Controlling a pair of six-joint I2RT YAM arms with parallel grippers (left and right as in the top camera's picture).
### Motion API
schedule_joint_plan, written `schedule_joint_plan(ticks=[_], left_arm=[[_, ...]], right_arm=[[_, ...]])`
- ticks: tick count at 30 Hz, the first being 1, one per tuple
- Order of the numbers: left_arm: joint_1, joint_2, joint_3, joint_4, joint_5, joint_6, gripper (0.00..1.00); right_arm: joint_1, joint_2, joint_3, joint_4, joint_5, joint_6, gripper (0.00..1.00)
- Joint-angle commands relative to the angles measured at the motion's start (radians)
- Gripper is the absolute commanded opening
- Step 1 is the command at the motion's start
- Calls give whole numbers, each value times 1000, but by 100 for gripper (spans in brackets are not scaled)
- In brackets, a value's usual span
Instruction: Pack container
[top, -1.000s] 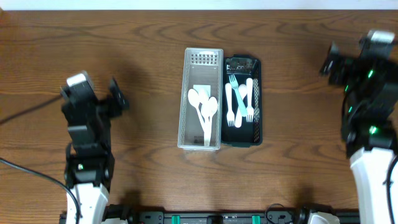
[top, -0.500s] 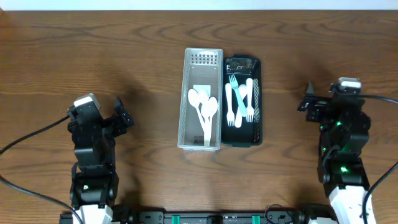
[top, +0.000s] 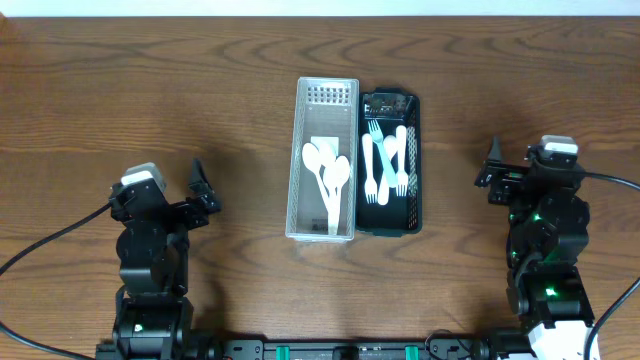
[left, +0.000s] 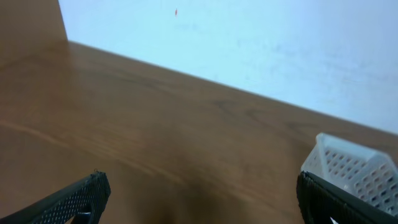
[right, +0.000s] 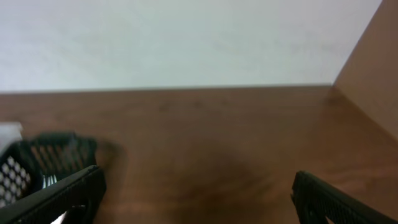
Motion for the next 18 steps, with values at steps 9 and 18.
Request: schedule_joint_plan(ticks=[9,18], left_arm=[[-5,-3,-6,-196,2,6,98],[-5,16,-6,-353,2,6,98]], right_arm=[[7,-3,-7,-306,18,-11,99],[10,-29,-7,-571,18,-11,99]])
